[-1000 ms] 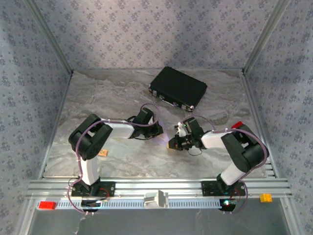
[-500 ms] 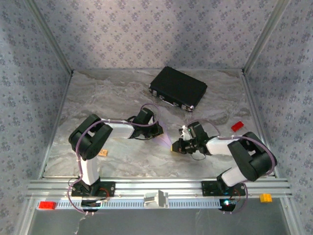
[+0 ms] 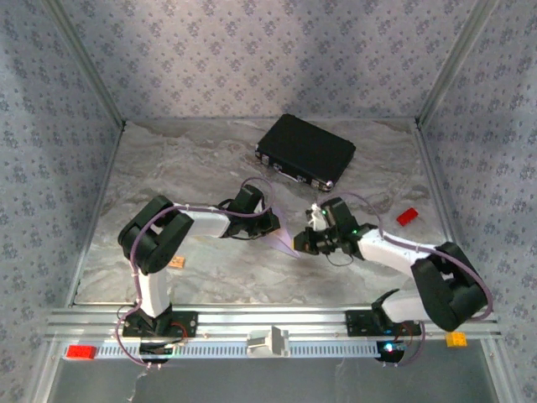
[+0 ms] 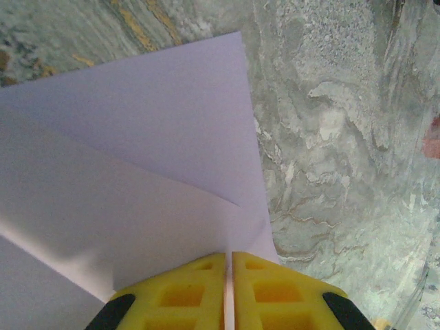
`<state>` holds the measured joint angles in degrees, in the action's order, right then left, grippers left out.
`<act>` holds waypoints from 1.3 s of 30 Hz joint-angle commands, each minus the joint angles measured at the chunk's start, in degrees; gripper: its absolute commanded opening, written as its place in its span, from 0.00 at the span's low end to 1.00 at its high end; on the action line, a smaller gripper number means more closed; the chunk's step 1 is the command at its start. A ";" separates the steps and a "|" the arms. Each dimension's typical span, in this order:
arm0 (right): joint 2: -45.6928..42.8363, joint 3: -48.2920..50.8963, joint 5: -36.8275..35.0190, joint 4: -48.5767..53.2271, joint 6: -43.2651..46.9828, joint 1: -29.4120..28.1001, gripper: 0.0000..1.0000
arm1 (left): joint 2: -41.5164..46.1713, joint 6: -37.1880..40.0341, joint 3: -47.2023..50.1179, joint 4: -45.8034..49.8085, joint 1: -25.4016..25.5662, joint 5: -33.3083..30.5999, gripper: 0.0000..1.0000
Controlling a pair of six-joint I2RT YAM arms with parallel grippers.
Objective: Fold a paper plane with a square sheet of paper (pick it up from the middle)
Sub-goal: Fourth fold the wing at the center of the table.
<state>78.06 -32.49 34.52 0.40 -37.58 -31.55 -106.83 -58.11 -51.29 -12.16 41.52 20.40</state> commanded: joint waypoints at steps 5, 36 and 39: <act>10.90 -9.20 -3.05 4.47 4.44 -1.66 0.03 | -1.72 1.15 1.63 2.33 -0.56 -1.33 0.11; 17.90 1.69 -0.83 -8.10 -4.41 2.68 0.00 | 4.49 6.34 -4.34 8.04 -0.58 -1.72 0.18; 18.39 1.90 -0.63 -8.59 -5.75 2.81 0.00 | 5.99 5.12 -3.46 8.32 0.40 -2.15 0.15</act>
<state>95.13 -33.17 36.53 -13.76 -41.50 -29.19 -103.83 -53.87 -53.87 -6.44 41.28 19.46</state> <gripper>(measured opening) 0.052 0.158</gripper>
